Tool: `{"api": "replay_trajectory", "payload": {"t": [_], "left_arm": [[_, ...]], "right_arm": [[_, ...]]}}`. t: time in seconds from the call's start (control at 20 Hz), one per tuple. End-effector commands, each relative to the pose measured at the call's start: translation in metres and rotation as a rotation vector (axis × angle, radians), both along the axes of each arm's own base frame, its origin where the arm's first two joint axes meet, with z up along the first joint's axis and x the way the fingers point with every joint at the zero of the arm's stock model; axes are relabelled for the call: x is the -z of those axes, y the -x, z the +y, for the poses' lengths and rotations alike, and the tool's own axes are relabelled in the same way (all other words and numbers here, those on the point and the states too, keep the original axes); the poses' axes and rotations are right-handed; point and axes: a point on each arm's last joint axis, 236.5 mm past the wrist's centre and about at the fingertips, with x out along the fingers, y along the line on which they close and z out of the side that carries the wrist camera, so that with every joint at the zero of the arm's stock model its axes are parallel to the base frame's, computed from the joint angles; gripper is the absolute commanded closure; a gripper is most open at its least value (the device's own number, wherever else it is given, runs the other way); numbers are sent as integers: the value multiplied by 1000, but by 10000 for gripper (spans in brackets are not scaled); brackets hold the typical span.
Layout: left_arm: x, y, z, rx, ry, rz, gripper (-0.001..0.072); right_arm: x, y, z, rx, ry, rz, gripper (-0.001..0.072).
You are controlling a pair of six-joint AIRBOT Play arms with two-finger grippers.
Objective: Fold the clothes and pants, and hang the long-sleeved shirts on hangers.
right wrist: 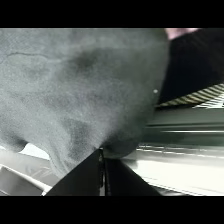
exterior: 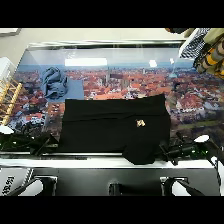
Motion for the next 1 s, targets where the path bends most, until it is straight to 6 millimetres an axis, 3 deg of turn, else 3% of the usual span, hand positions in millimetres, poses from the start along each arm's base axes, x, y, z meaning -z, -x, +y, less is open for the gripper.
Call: {"api": "replay_trajectory", "payload": {"t": [0.0, 0.35, 0.7, 0.75, 0.85, 0.9, 0.95], "left_arm": [[8, 4, -9, -14, 27, -7, 106], [11, -5, -12, -51, 47, -19, 107], [17, 7, -36, 62, 85, 30, 117], [17, 10, -38, 81, 94, 36, 154], [15, 14, -39, 108, 107, 35, 577], [15, 15, -39, 114, 105, 36, 689], [15, 15, -38, 115, 105, 35, 691]], "right_arm": [[1, -2, -1, 2, 4, -7, 684], [-1, -7, 2, 21, -8, -22, 684], [-8, -13, -1, 24, 14, -72, 685], [-9, -14, -1, 24, 18, -80, 685], [-11, -14, -1, 23, 19, -87, 685], [-12, -14, 0, 23, 18, -86, 685], [-13, -12, 0, 19, 12, -83, 685]]}}
